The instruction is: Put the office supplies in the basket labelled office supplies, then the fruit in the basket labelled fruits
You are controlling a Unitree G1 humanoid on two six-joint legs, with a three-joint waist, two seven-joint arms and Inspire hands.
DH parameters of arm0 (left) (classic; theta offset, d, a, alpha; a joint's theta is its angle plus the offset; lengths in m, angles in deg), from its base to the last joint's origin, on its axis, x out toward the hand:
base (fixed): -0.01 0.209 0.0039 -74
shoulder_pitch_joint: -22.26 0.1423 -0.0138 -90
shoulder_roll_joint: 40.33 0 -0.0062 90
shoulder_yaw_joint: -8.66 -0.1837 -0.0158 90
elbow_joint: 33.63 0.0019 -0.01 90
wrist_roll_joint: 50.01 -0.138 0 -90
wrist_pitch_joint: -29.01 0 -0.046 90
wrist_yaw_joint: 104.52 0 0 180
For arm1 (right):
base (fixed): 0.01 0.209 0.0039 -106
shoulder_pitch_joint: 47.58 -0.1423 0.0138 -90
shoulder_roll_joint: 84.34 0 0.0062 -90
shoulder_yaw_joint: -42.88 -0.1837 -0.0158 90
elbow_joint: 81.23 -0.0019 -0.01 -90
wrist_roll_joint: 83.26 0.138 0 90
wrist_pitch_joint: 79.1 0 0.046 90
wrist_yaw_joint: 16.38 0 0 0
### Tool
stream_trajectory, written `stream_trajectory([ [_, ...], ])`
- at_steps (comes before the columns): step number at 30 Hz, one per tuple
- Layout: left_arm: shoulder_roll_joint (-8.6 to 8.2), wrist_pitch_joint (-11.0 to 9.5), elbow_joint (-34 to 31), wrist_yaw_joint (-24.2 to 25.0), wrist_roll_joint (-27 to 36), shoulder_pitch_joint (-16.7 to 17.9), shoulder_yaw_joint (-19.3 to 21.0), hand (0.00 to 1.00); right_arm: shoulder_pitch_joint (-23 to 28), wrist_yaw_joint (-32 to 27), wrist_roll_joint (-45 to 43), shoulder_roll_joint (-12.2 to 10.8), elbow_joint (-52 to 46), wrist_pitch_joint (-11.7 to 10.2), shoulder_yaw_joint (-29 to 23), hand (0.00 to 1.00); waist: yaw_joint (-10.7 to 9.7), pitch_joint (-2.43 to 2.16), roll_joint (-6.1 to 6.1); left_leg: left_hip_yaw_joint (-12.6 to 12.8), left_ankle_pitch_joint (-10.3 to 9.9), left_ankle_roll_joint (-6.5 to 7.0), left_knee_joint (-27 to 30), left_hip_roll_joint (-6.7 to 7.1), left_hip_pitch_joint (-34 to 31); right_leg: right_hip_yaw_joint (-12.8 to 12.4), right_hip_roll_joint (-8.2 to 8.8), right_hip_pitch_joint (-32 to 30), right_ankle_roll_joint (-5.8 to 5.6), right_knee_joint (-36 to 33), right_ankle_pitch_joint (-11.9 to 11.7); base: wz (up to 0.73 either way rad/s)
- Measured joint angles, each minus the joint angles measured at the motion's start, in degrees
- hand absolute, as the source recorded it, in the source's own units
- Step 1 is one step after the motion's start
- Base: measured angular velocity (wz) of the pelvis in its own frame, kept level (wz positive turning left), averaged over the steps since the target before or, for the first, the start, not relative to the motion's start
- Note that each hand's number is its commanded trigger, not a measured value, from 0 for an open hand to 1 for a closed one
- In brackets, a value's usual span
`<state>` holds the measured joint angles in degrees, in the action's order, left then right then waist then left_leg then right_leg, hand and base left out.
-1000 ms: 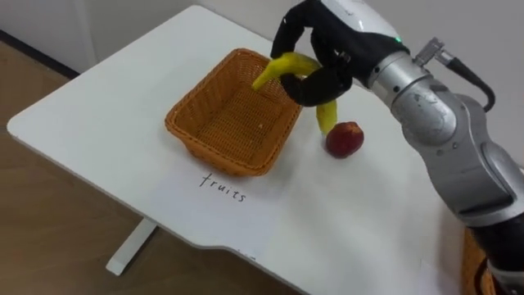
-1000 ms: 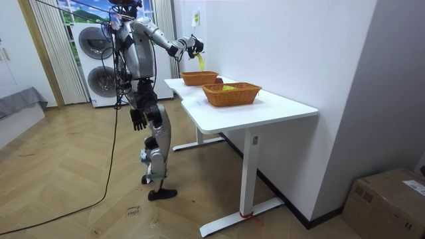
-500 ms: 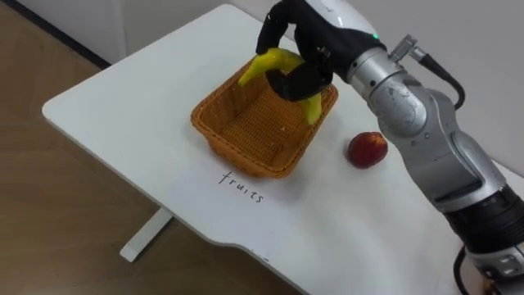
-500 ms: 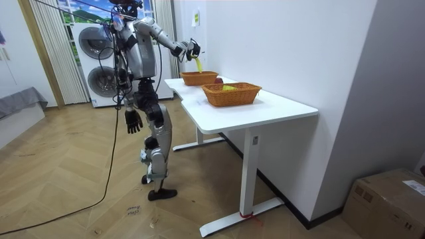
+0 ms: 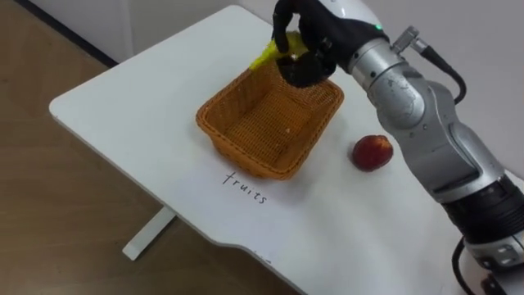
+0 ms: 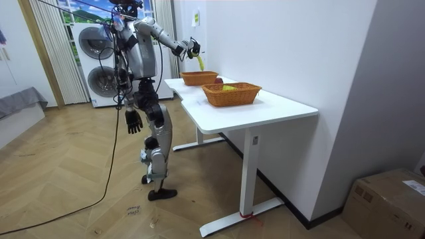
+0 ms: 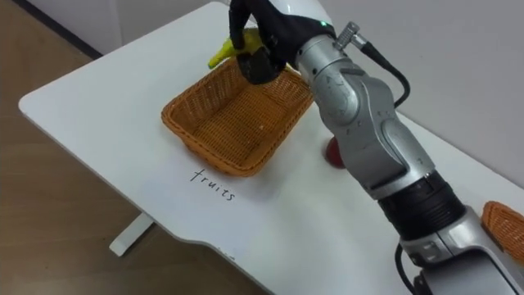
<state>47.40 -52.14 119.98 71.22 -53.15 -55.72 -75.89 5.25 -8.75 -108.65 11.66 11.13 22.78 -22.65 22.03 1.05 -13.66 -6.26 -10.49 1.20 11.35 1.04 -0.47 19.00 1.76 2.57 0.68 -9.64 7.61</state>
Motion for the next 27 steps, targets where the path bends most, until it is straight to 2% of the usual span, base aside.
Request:
stream_trajectory([
  [1, 0.01, 0.04, 0.13, 0.07, 0.0, -0.02, -0.01, 0.0, 0.0, 0.0, 0.0, 0.0, 0.3, 0.02, 0.62, 0.0, -0.05, 0.01, 0.01, -0.19, 0.0, 0.0, 0.05, 0.02, 0.13, 0.11, 0.01, 0.23, 0.0, 0.03, 0.0, 0.07],
  [8, 0.2, 0.74, 0.14, 0.13, 0.2, -0.55, -0.12, 0.0, 0.02, 0.0, 0.22, -0.05, 1.55, -0.13, 2.19, 0.0, 0.06, 0.03, 0.04, -0.35, 0.0, -0.02, 0.09, 0.22, 0.04, -0.02, 0.17, 0.32, -0.26, 0.01, 0.2, 0.02],
  [27, 0.21, 0.79, 0.0, -0.22, 0.16, -1.25, -0.06, 0.0, 0.02, -0.58, 0.56, -0.03, 3.92, -0.58, 2.19, 0.0, -0.06, 0.03, 0.05, -0.39, 0.01, -0.01, 0.22, 0.26, 0.0, -0.13, 0.14, 0.36, -0.26, 0.09, 0.19, 0.0],
])
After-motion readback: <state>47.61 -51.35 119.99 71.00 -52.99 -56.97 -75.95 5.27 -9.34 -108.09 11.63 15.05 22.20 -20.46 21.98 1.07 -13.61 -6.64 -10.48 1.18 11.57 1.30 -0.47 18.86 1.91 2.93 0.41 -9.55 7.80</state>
